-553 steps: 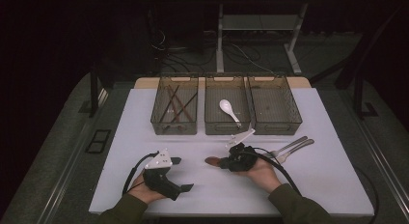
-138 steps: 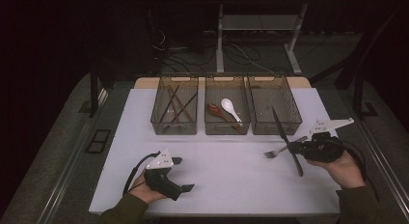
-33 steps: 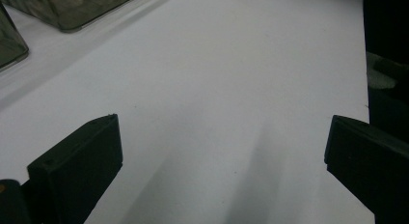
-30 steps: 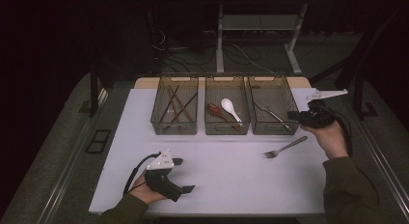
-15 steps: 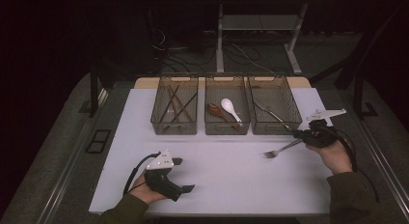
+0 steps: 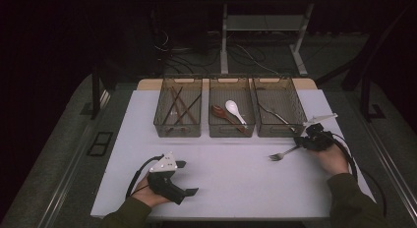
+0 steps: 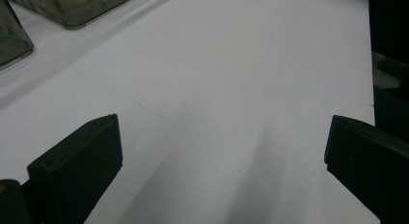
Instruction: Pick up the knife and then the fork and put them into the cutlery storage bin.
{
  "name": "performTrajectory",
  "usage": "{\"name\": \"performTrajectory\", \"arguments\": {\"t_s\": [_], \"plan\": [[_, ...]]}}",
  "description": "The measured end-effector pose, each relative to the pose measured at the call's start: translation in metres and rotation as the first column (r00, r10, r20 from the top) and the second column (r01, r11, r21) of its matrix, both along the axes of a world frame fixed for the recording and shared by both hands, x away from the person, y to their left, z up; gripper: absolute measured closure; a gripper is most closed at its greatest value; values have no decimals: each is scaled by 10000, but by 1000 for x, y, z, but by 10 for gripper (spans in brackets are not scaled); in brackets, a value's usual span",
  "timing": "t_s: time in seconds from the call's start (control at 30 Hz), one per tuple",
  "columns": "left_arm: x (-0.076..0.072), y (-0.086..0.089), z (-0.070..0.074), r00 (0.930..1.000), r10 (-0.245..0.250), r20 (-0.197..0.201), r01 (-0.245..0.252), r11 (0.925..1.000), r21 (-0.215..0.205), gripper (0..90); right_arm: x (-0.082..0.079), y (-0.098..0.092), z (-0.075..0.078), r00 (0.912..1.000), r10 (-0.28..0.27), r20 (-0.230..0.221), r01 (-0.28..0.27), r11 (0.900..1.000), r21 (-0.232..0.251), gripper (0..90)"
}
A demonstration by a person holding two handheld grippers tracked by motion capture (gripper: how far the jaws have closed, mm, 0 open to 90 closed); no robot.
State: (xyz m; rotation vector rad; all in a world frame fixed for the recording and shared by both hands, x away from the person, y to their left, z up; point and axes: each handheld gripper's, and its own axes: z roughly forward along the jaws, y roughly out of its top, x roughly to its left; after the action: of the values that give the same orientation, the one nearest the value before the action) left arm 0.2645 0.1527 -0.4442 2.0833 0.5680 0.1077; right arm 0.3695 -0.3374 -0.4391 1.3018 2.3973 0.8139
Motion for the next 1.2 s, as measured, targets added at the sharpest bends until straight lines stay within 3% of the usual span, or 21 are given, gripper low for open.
{"name": "performTrajectory", "arguments": {"t_s": [0.1,0.27,0.43,0.67,1.03,1.2], "plan": [[0,0,0,10000,-38,11,38,10000,4,0,0,0,-1,10000,15,-68,-17,9996,-280,900],[0,0,0,10000,-27,10,27,10000,8,0,-2,-1,-1,9998,81,-207,-88,9994,-325,900],[0,0,0,10000,24,-26,-24,10000,-3,0,-7,-4,2,9979,99,-633,-119,9994,-324,900],[-1,0,0,10000,8,1,-8,10000,-3,0,-20,-8,3,9951,256,-956,-280,9993,-237,900],[-1,0,1,10000,-50,39,50,10000,20,0,-48,-4,5,9857,983,-1365,-1014,9947,-156,900],[-1,0,1,10000,-57,65,57,10000,31,0,-65,1,7,9805,1324,-1452,-1391,9896,-369,900]]}}
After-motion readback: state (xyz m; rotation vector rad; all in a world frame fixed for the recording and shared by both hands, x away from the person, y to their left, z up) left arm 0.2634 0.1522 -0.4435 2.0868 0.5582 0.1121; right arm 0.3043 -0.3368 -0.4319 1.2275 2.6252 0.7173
